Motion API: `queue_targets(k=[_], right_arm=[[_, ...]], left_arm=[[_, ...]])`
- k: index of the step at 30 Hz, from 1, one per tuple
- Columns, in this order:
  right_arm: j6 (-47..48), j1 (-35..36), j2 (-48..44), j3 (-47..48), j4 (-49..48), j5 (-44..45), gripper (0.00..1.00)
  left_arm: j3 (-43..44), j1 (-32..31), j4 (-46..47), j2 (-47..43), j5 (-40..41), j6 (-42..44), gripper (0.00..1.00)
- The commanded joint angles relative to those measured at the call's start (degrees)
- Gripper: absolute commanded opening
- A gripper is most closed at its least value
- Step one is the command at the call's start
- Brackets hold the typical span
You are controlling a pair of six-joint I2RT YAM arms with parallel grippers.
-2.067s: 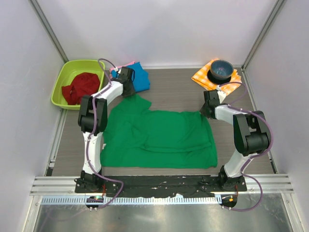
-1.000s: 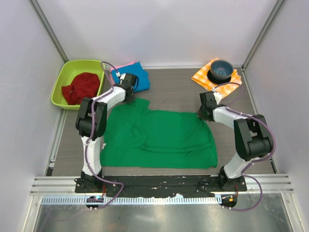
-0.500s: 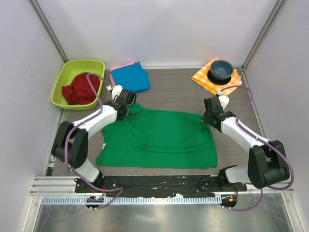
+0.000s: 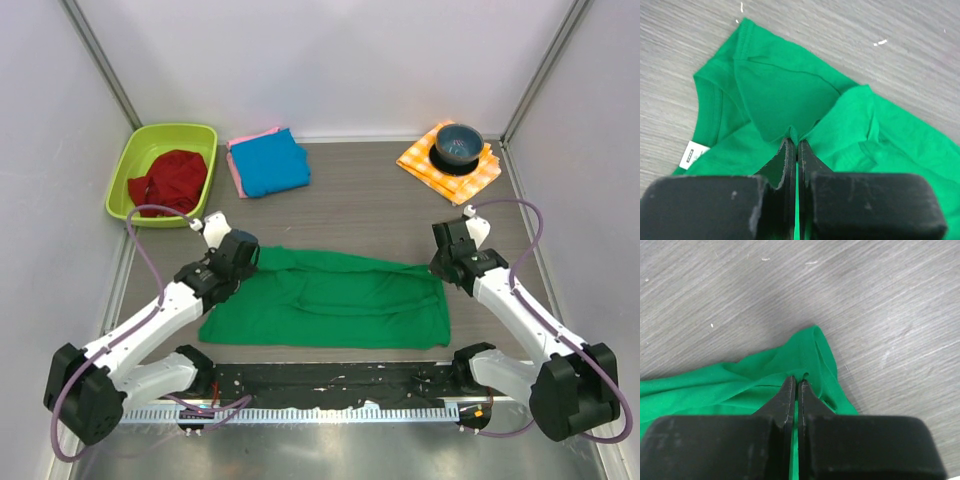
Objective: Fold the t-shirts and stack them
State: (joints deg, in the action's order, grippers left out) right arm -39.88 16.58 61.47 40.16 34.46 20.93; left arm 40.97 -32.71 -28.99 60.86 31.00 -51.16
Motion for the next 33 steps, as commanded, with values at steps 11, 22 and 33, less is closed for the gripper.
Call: queue_targets(k=[11,22,33], right_arm=[[-4.94,3.9,-1.27,0.97,10.62,3.59,0.01],[-11.71,5.48,-2.67,3.17,18.36,9.04,0.01],[-15.4,10.14,-5.65,1.42,22.93,5.79,0.27]], left_arm=[[-3.27,-14.48,-18.02,-15.66,7.31,-18.18,0.0],[-1.6,-15.1,-31.03,-26.32,11.45,-22.41,0.0],[-2.74,-15.1,-32.0,-26.58,9.96,-21.88,0.31]])
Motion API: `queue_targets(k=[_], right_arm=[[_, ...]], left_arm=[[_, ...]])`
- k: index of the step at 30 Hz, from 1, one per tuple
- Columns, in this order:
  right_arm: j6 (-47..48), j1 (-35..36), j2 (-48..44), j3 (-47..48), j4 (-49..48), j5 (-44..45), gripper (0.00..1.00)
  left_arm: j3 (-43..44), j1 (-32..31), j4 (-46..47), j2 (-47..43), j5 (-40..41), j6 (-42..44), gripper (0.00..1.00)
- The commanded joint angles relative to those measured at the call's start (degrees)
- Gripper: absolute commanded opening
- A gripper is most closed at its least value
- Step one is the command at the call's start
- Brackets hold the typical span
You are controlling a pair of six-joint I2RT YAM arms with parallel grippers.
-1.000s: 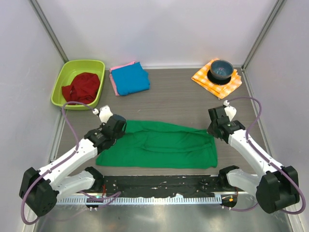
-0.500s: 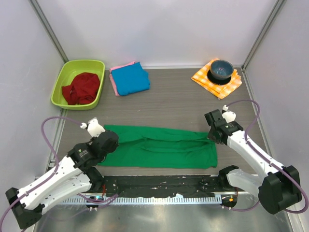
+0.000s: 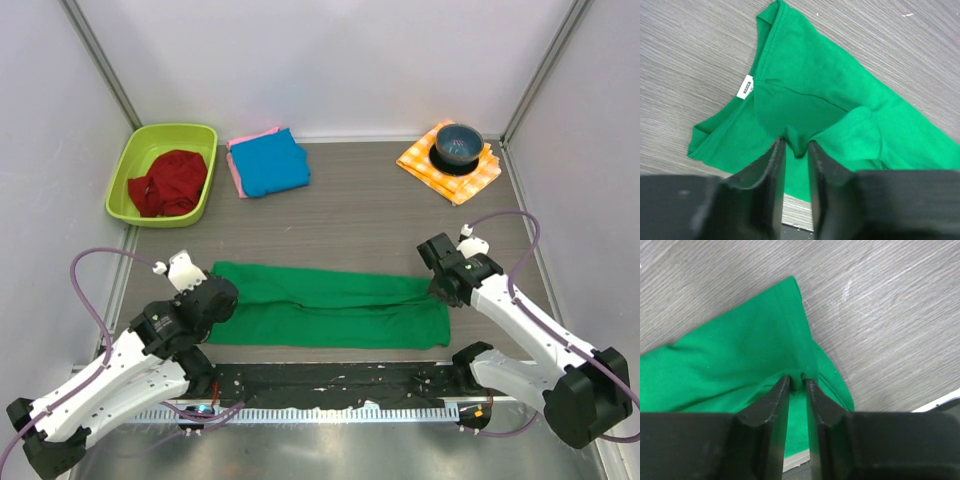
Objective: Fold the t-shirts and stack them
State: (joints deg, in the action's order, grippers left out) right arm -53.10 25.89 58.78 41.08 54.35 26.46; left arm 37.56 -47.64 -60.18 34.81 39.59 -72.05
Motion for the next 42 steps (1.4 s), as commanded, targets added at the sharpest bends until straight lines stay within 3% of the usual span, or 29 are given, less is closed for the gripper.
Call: queue_targets(k=[1,2,3,4,8,13,20,30,42], right_arm=[[-2.53,0.92,-3.84,0.41,3.22,0.52,0.32],[-2.79,0.92,-5.07,0.49,3.4,0.7,0.47],[-2.27,0.92,-7.0,0.67,2.35,0.44,0.53],[-1.83,0.92,-7.54,0.93,1.56,0.09,0.65],[1.59,0.92,-6.58,4.44,-2.31,0.43,0.7],[7.12,0.92,4.02,6.91,-12.14,-1.49,0.72],[8.81,1.27,15.29,3.66,-28.58,-14.48,0.71],[7.49,6.63,16.9,1.64,-30.09,-16.97,0.71],[8.19,6.46,21.63,1.63,-31.23,-13.01,0.71]], left_arm=[[0.5,-0.18,-0.64,-0.96,0.93,-0.9,0.41],[0.15,-0.18,-0.55,-2.19,0.23,-0.81,0.5],[-0.2,-0.26,0.76,-2.81,-0.13,-0.55,0.64],[-0.38,-0.18,1.64,-3.34,-0.39,-0.2,0.99],[0.05,-0.26,9.89,-3.44,-0.92,5.86,1.0],[4.53,-0.26,21.15,12.01,-1.62,13.06,1.0],[10.16,0.0,30.91,31.53,-2.94,15.45,1.0],[6.65,4.92,34.87,39.72,-8.22,12.37,1.0],[4.71,10.01,41.72,50.26,-11.64,13.87,1.0]])
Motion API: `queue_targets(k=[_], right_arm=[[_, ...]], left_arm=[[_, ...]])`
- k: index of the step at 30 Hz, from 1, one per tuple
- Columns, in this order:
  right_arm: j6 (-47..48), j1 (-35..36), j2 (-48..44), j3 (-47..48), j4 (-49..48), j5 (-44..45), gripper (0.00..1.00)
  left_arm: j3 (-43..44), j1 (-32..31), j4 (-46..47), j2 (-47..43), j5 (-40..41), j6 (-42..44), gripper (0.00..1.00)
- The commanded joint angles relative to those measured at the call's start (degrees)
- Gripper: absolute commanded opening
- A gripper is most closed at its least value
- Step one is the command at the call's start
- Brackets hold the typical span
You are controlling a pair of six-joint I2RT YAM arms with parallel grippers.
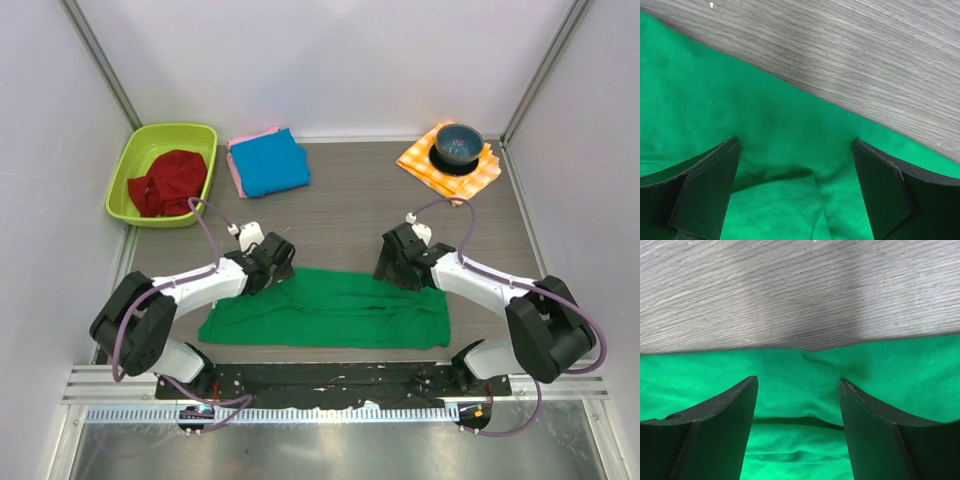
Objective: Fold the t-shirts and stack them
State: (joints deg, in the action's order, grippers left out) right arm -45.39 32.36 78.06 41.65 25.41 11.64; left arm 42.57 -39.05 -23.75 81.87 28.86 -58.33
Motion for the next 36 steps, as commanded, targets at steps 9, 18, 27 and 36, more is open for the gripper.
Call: queue_targets(k=[9,18,27,36], right_arm=[[1.7,-2.38,12.37,4.58,-4.93,6.47,0.71],[7.14,-12.05,25.19,15.99,-7.13,8.47,0.7],[10.05,-9.44,24.7,24.71,-5.63,12.08,0.7],[20.68,3.41,20.89,32.34,-3.35,-2.55,0.7]], left_arm=[[1.46,5.2,10.82,9.71,-3.28,1.98,1.0],[9.98,9.52,12.67,16.04,-6.54,5.06,1.0],[20.88,10.04,7.59,13.08,-8.81,9.89,1.0],[19.49,9.96,-7.33,-4.07,-5.67,7.35,1.0]])
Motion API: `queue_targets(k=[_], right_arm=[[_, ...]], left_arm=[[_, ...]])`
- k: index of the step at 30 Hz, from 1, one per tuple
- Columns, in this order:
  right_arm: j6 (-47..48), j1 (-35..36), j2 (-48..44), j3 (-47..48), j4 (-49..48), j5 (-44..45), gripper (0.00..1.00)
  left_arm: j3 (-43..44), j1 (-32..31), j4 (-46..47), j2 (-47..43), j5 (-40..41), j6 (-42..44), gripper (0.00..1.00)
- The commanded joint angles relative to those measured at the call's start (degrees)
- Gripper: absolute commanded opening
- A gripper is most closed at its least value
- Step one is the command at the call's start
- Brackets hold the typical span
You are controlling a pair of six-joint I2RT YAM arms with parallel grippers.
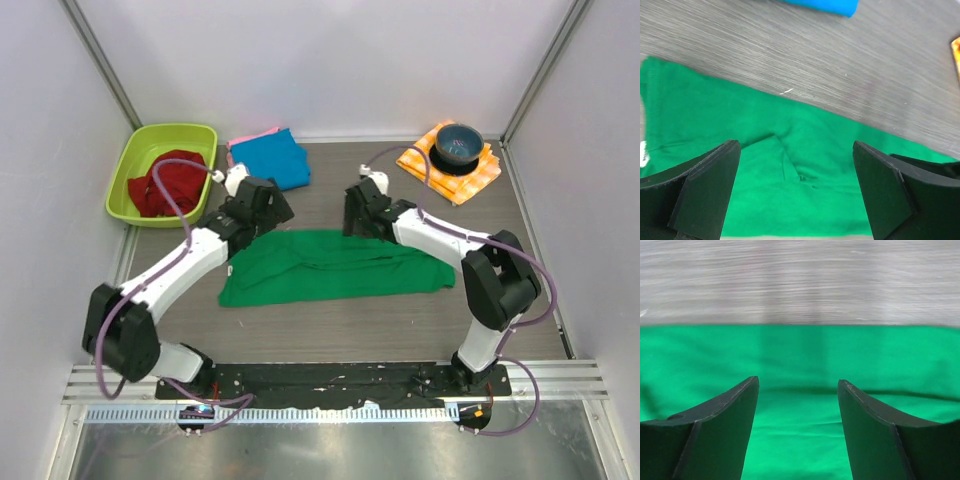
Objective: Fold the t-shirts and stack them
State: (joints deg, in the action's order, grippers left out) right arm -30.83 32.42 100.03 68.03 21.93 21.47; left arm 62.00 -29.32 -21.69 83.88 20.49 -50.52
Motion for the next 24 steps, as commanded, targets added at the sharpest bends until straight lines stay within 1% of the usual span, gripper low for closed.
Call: queue_targets(k=[1,3,5,6,7,8,9,11,12,18,24], right_arm=[[7.09,5.09,-0.37,6.67,-0.39,-15.03,0.7],[9.02,7.29,2.09,9.47,-1.45,-17.86,0.72],[10.08,9.4,6.03,12.2,-1.37,-20.5,0.72],[10.7,9.85,7.36,14.91,-1.11,-24.42,0.72],[10.88,10.02,8.85,15.98,-1.28,-26.12,0.72],[10.79,10.55,10.09,16.78,-1.8,-27.35,0.72],[10.7,10.64,12.62,18.52,-3.02,-31.19,0.71],[10.62,11.16,14.4,19.86,-4.78,-33.95,0.7],[10.7,11.43,16.41,21.08,-6.53,-35.7,0.69],[10.44,12.75,24.06,28.38,-5.67,-38.87,0.68],[10.26,14.42,25.83,29.97,-5.76,-39.23,0.68]], left_arm=[[-0.29,0.23,-11.07,-7.83,3.67,-0.45,1.0],[-2.57,0.32,-14.67,-10.38,6.48,-2.73,1.0],[-6.96,0.4,-15.39,-15.65,9.37,-5.71,1.0],[-8.54,0.84,-16.01,-17.5,9.57,-6.86,1.0],[-11.43,1.63,-15.92,-19.35,9.57,-7.65,1.0],[-12.68,1.98,-15.92,-23.02,9.83,-8.88,1.0],[-13.91,2.34,-16.45,-24.53,10.44,-10.89,1.0],[-16.73,2.87,-15.58,-28.39,10.45,-11.27,1.0],[-17.26,3.04,-15.57,-29.11,10.36,-11.26,1.0],[-17.09,3.22,-18.65,-31.31,11.59,-10.04,1.0],[-17.96,3.3,-17.86,-32.55,11.86,-8.81,1.0]])
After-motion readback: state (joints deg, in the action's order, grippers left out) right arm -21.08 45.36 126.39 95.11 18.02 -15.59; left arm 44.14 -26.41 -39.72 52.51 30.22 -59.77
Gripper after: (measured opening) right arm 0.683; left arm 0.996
